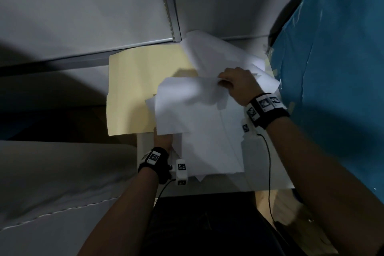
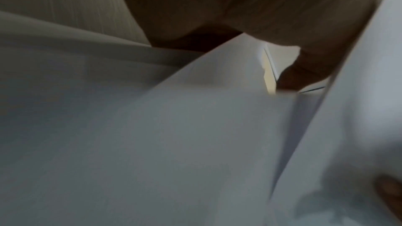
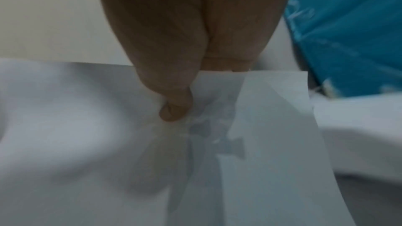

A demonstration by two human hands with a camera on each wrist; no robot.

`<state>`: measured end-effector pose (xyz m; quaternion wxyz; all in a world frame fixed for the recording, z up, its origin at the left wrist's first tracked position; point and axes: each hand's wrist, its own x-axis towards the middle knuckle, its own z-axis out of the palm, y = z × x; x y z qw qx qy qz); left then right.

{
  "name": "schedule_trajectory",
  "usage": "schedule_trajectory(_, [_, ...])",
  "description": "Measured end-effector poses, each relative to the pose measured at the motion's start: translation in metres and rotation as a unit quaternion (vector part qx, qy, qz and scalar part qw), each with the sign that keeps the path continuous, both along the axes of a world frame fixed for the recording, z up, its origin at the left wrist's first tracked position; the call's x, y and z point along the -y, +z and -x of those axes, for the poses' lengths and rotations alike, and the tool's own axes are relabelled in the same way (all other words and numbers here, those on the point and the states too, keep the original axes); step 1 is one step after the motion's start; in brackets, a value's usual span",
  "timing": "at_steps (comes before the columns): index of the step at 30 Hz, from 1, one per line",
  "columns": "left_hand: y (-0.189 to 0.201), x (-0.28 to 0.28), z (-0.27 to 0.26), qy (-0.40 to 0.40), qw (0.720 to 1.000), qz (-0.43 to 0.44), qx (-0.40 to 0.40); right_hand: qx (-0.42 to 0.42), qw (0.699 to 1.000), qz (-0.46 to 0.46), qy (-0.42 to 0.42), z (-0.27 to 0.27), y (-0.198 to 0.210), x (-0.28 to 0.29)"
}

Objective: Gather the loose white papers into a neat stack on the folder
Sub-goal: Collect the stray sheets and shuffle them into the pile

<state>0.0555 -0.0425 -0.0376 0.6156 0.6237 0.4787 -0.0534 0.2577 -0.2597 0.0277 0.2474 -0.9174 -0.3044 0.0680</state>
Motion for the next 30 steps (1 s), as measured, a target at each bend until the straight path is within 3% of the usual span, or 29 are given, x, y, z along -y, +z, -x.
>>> schedule_trajectory(3, [-0.008, 0.000, 0.004, 0.032, 0.999, -0.002, 0.029, 0.005, 0.999, -0.031, -0.004, 0.008, -0.007, -0.027])
schedule_trajectory(5, [-0.035, -0.008, 0.008, 0.072, 0.997, 0.021, 0.029, -0.008, 0.998, -0.055, -0.016, 0.009, -0.008, -0.039])
schedule_trajectory(7, [-0.012, -0.001, 0.004, 0.009, 1.000, 0.024, 0.001, -0.050, 0.993, -0.107, -0.022, 0.011, -0.010, -0.045])
schedule_trajectory(9, [-0.011, 0.000, 0.005, -0.079, 0.995, -0.037, -0.040, -0.091, 0.982, -0.166, -0.021, 0.013, -0.005, -0.046])
schedule_trajectory(12, [-0.012, 0.000, 0.005, -0.009, 0.997, -0.067, 0.029, -0.059, 0.969, -0.218, -0.095, 0.011, 0.008, -0.034])
schedule_trajectory(14, [-0.006, 0.001, 0.003, 0.019, 0.996, -0.075, 0.051, -0.044, 0.964, -0.199, -0.171, 0.005, 0.014, -0.014])
schedule_trajectory(16, [-0.005, 0.001, 0.000, 0.031, 0.997, -0.061, 0.045, -0.093, 0.970, -0.107, -0.195, 0.005, 0.012, 0.006])
schedule_trajectory(19, [-0.007, 0.002, -0.002, 0.052, 0.996, -0.048, 0.048, -0.181, 0.970, -0.003, -0.164, 0.021, -0.012, 0.020])
schedule_trajectory(25, [-0.006, 0.003, -0.004, 0.149, 0.985, 0.047, 0.075, -0.268, 0.955, 0.017, -0.122, 0.063, -0.058, 0.011])
schedule_trajectory(30, [-0.004, 0.005, -0.003, 0.051, 0.996, -0.017, 0.076, -0.274, 0.957, 0.017, -0.091, 0.067, -0.069, 0.004])
